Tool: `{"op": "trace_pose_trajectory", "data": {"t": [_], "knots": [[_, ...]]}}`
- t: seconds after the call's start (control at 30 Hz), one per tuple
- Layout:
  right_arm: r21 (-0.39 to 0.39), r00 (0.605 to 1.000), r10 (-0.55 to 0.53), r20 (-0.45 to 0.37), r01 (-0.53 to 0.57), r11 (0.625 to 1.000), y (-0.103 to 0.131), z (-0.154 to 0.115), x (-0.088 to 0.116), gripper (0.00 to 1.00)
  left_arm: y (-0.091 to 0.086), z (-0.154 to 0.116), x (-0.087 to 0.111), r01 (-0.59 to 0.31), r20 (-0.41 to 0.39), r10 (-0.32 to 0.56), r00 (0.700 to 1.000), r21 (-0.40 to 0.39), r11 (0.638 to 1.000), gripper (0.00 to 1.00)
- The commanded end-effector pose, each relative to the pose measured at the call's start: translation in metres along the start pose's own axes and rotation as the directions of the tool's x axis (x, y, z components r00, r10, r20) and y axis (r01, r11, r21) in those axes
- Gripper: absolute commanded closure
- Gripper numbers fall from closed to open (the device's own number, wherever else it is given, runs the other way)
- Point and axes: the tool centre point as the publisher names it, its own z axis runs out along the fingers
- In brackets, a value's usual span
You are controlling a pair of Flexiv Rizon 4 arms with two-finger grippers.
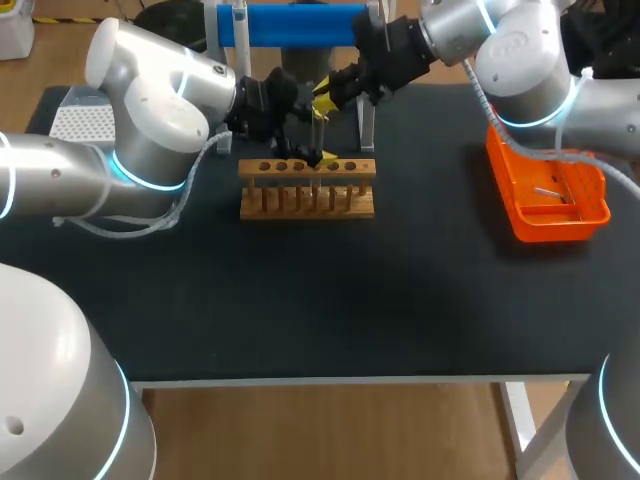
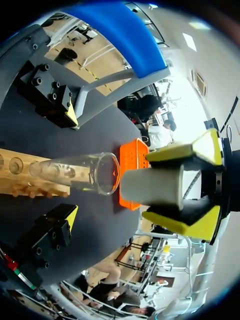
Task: Invert the test tube, pick up the pipette, mount the tip to pipette, aspirate from beaker and dispense into the tube, eject the tip, return the pipette, and cap with the stopper.
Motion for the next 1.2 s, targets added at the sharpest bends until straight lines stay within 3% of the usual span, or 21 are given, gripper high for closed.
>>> {"op": "trace_pose_trajectory", "data": {"t": [0.03, 1.2], "knots": [[-0.001, 1.0, -0.001, -0.003, 0.001, 1.0, -0.0008, 0.0009, -0.0004, 1.0, -0.0011, 0.0007, 0.001, -0.002, -0.005, 0.002, 1.0, -0.012, 1.0, 0.0], [-0.051, 1.0, -0.001, 0.013, 0.002, 0.999, -0.0077, 0.0088, 0.0006, 1.0, -0.0018, 0.0013, 0.0025, -0.004, -0.012, 0.004, 1.0, -0.027, 1.0, 0.0]]}}
